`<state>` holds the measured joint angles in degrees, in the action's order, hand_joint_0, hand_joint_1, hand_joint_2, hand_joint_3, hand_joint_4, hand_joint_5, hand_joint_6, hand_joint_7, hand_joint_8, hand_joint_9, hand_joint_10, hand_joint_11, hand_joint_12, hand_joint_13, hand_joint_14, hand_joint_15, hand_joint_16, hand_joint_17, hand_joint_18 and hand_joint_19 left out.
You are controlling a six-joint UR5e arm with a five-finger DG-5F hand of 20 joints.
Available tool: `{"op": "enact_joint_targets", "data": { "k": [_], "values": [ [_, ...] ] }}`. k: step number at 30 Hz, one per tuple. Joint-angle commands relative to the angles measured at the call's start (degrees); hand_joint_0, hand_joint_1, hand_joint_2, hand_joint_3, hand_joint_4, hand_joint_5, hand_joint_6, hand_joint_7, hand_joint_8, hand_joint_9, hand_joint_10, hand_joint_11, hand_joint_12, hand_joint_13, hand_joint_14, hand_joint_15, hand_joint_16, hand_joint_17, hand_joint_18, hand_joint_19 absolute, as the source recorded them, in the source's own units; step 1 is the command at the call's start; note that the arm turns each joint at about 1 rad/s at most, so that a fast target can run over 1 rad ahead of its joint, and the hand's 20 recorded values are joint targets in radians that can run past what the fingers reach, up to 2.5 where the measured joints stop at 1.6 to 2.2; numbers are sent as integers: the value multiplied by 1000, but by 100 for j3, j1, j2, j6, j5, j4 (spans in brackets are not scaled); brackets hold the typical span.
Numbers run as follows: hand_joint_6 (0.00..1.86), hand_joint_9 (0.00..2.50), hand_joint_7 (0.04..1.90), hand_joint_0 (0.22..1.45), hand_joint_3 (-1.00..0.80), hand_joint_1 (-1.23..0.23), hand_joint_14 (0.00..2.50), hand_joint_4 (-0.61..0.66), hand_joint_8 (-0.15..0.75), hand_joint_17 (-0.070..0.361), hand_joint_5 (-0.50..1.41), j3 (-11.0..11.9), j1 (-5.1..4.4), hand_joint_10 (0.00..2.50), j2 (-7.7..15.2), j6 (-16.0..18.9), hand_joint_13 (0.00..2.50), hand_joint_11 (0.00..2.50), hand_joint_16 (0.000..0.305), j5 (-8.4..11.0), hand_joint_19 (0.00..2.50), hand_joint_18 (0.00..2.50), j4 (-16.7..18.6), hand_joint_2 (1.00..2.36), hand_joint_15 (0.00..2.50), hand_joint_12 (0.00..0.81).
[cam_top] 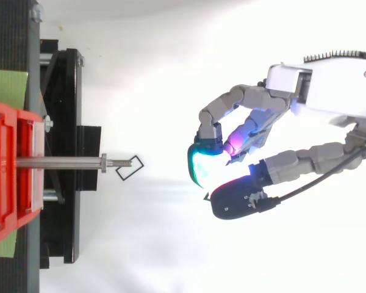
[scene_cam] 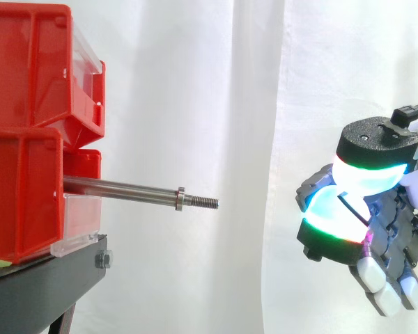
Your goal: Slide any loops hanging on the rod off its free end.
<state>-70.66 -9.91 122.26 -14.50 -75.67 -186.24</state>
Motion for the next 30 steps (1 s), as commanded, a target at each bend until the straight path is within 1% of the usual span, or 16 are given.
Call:
{"op": "enact_joint_targets", "data": {
  "k": [1, 4, 10, 11, 14, 17, 19, 23, 27, 30],
  "values": [
    [881, 997, 1070, 576, -148, -714, 11, -91, 213, 87, -151, 0, -2, 13, 0, 0, 954, 390, 39, 0, 524, 887, 0, 1026, 283, 245],
    [881, 995, 1079, 574, -137, -716, 11, -102, 209, 88, -151, -9, 7, 13, 0, -26, 958, 393, 39, 0, 524, 889, 0, 1026, 277, 244],
    [885, 1005, 1063, 579, -135, -726, 11, -126, 208, 87, -150, 0, 7, 13, 0, -167, 966, 395, 39, -70, 525, 892, 0, 1026, 283, 245],
    [885, 1004, 1052, 578, -128, -727, 11, -130, 207, 86, -149, 0, -2, 15, 0, -184, 966, 397, 38, -97, 526, 896, -26, 1027, 279, 244],
    [886, 1008, 1060, 580, -117, -734, 11, -139, 205, 86, -149, 0, -11, 13, 0, -202, 972, 391, 38, -97, 515, 899, -53, 1027, 278, 243],
    [894, 1012, 1062, 576, -74, -742, 11, -148, 201, 86, -145, 0, -28, 13, 0, -202, 974, 402, 38, -114, 515, 903, -114, 1029, 279, 242],
    [897, 1014, 1073, 573, -58, -744, 11, -153, 205, 86, -144, 0, -46, 15, -26, -237, 975, 400, 38, -141, 515, 905, -202, 1029, 279, 244],
    [909, 1026, 1088, 577, -26, -754, 12, -166, 207, 85, -141, 0, -63, 15, -97, -281, 978, 402, 38, -132, 520, 907, -334, 1031, 272, 242],
    [913, 1036, 1085, 579, -17, -756, 12, -161, 207, 85, -140, -9, -72, 15, -132, -281, 982, 406, 38, -141, 514, 913, -492, 1029, 273, 240],
    [914, 1038, 1079, 579, -14, -756, 11, -160, 209, 84, -139, -9, -72, 14, -132, -290, 985, 408, 38, -141, 521, 914, -527, 1030, 284, 239]
  ]
}}
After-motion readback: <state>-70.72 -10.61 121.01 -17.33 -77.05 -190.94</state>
